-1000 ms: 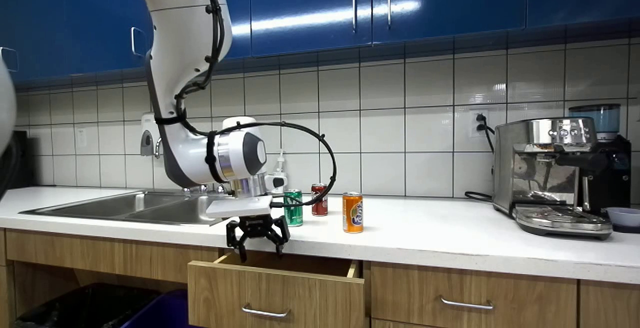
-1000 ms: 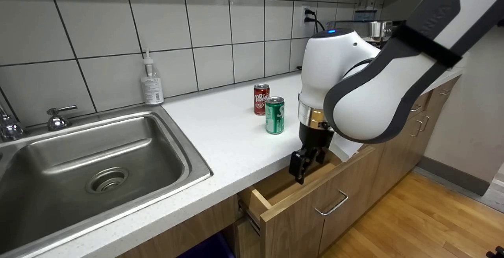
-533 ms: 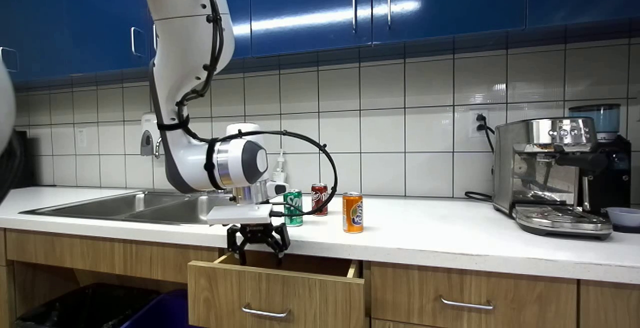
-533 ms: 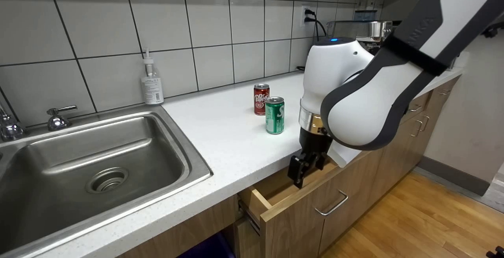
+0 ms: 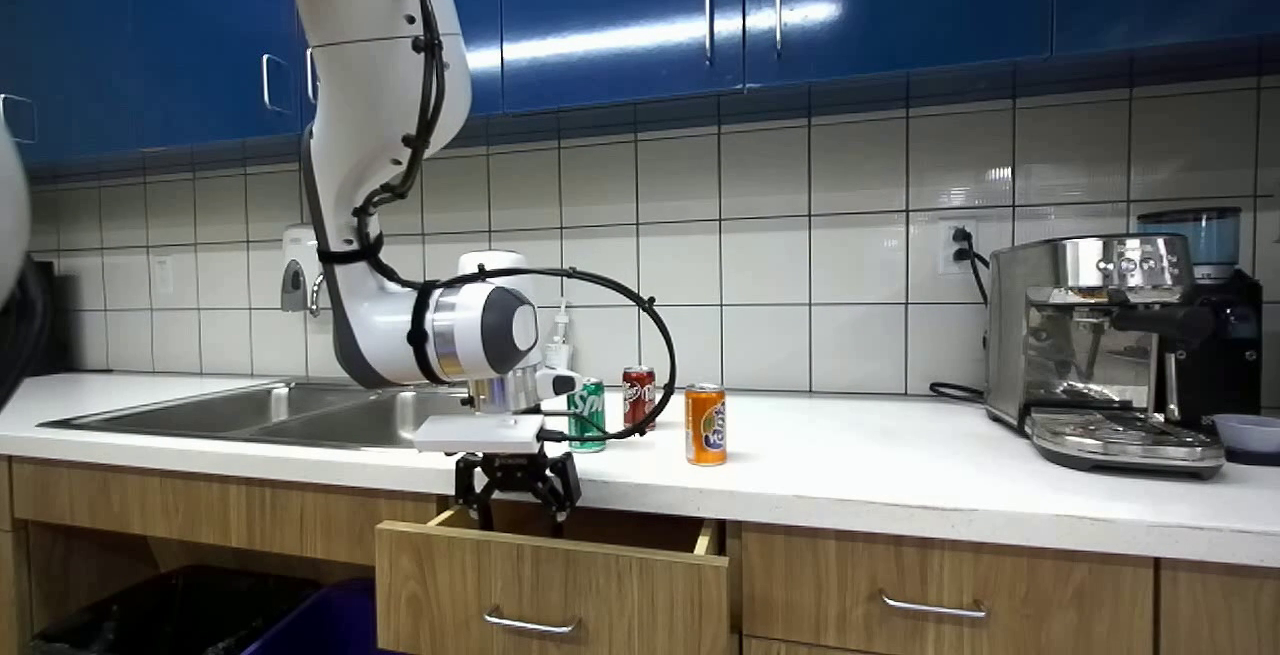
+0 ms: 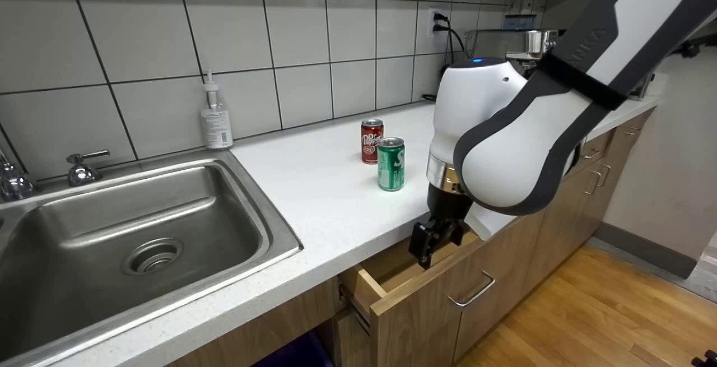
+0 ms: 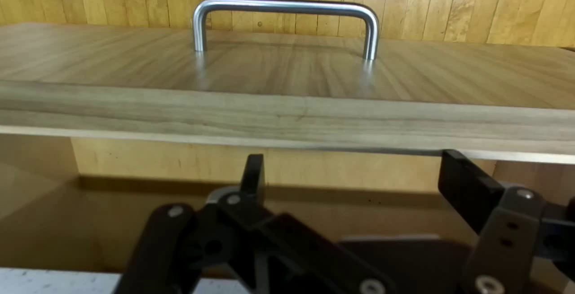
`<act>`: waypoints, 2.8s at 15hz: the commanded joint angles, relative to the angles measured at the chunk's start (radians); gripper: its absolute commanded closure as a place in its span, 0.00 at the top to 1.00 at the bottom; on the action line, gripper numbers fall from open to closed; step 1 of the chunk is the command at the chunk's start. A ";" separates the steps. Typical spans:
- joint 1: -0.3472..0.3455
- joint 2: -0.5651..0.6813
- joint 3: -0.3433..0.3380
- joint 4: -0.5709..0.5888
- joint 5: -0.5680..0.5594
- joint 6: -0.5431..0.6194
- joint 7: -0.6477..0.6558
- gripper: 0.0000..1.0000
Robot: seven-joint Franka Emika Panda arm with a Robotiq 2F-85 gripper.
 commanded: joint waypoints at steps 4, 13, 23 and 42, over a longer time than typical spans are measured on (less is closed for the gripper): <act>-0.024 -0.019 0.030 0.004 0.069 -0.099 -0.047 1.00; -0.013 -0.036 0.028 0.010 0.085 -0.232 -0.037 1.00; 0.006 -0.054 0.035 -0.049 0.088 -0.197 -0.014 1.00; 0.040 -0.183 0.058 -0.251 0.094 -0.201 0.033 1.00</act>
